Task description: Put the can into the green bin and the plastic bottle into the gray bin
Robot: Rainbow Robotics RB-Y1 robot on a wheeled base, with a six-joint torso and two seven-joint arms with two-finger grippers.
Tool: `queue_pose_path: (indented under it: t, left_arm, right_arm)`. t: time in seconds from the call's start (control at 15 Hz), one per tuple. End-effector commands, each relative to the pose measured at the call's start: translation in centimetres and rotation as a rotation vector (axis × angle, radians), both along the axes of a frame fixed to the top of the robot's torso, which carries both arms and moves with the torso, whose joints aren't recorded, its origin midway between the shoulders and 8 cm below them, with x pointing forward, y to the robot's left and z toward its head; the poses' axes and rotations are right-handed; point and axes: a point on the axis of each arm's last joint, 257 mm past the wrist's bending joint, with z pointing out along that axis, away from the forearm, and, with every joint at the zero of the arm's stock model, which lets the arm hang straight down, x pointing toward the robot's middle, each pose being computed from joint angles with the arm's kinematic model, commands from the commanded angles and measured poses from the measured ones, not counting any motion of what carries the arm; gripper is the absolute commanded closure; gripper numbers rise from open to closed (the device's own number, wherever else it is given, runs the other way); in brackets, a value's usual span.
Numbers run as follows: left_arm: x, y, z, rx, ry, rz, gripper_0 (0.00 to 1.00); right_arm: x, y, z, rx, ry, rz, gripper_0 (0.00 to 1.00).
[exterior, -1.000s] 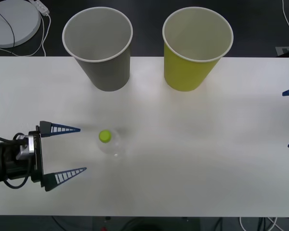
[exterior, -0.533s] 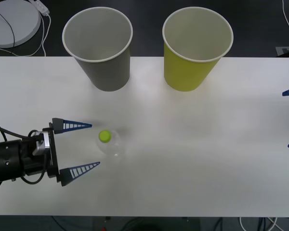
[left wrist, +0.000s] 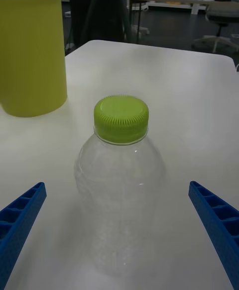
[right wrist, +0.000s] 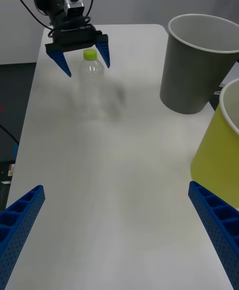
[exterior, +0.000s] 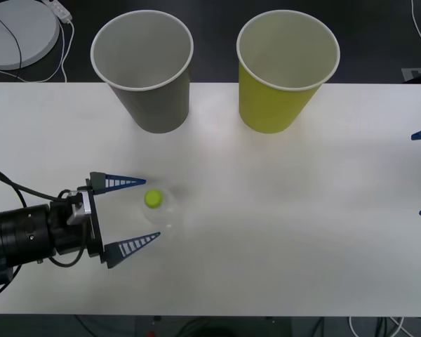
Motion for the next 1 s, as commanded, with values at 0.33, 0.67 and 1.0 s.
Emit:
queue_pose_path:
  t: [0.33,0.67,1.0]
  left_arm:
    - [0.2,0.1,0.0,-0.005,0.009,0.025,0.0]
    - [0.5,-1.7,-0.4,0.008,-0.001,0.012,0.0]
    - [0.6,-3.6,-0.5,-0.004,-0.008,0.0,0.0]
  right_arm:
    - [0.0,0.0,0.0,0.0,0.0,0.0,0.0]
    - [0.0,0.0,0.0,0.0,0.0,0.0,0.0]
    - [0.0,0.0,0.0,0.0,0.0,0.0,0.0]
